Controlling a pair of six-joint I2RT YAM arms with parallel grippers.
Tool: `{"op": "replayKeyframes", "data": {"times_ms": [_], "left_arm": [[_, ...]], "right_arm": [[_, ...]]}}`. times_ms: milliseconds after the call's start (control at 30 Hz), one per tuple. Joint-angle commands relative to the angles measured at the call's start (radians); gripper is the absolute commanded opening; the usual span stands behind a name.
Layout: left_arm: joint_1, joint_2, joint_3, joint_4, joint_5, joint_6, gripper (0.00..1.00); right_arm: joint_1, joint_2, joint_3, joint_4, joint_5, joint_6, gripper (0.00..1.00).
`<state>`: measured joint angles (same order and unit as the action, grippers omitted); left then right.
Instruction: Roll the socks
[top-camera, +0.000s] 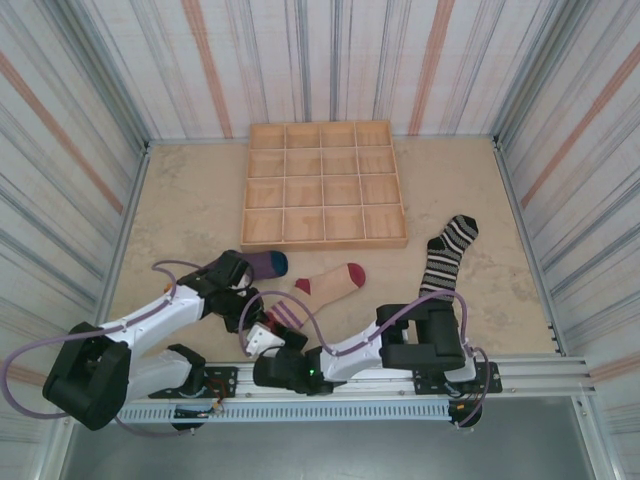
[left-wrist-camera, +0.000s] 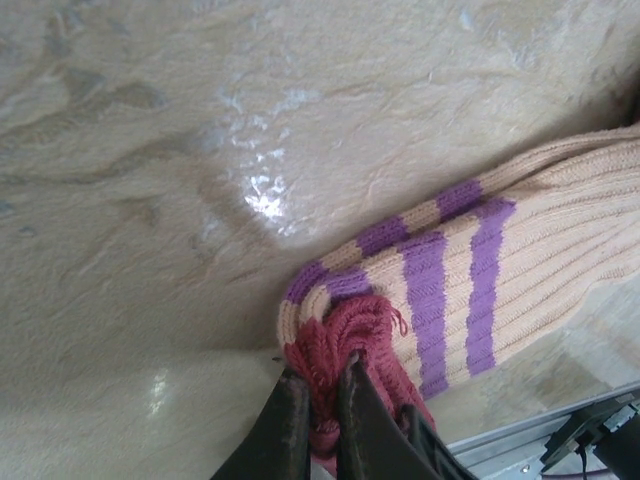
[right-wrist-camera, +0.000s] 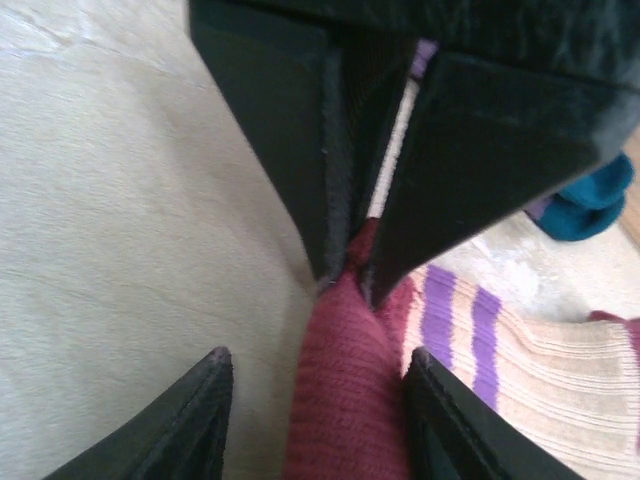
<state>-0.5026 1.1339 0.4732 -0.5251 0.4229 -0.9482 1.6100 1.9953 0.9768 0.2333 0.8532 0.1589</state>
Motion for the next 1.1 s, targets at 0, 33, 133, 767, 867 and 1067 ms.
{"op": "replayKeyframes", "data": {"times_ms": [0, 33, 133, 767, 867, 1067], "left_arm": [[0.019, 0.000, 0.022, -0.049, 0.026, 0.038, 0.00], [0.021, -0.002, 0.022, -0.047, 0.029, 0.039, 0.00], [0.026, 0.003, 0.022, -0.042, 0.038, 0.042, 0.00], [0.093, -0.227, -0.010, -0.009, 0.032, -0.005, 0.75], [0.092, -0.288, -0.034, 0.028, 0.027, -0.031, 0.75], [0.074, -0.336, -0.105, 0.117, 0.006, -0.082, 0.69]], "right_arm": [[-0.007, 0.032, -0.004, -0.042, 0.072, 0.009, 0.43], [-0.006, 0.036, -0.006, -0.044, 0.069, 0.011, 0.40], [-0.009, 0.051, 0.001, -0.053, 0.044, 0.008, 0.19], [-0.251, -0.150, -0.275, 0.215, -0.614, 0.259, 0.00], [-0.339, -0.180, -0.338, 0.323, -0.802, 0.362, 0.00], [-0.476, -0.165, -0.473, 0.607, -1.043, 0.624, 0.00]]}}
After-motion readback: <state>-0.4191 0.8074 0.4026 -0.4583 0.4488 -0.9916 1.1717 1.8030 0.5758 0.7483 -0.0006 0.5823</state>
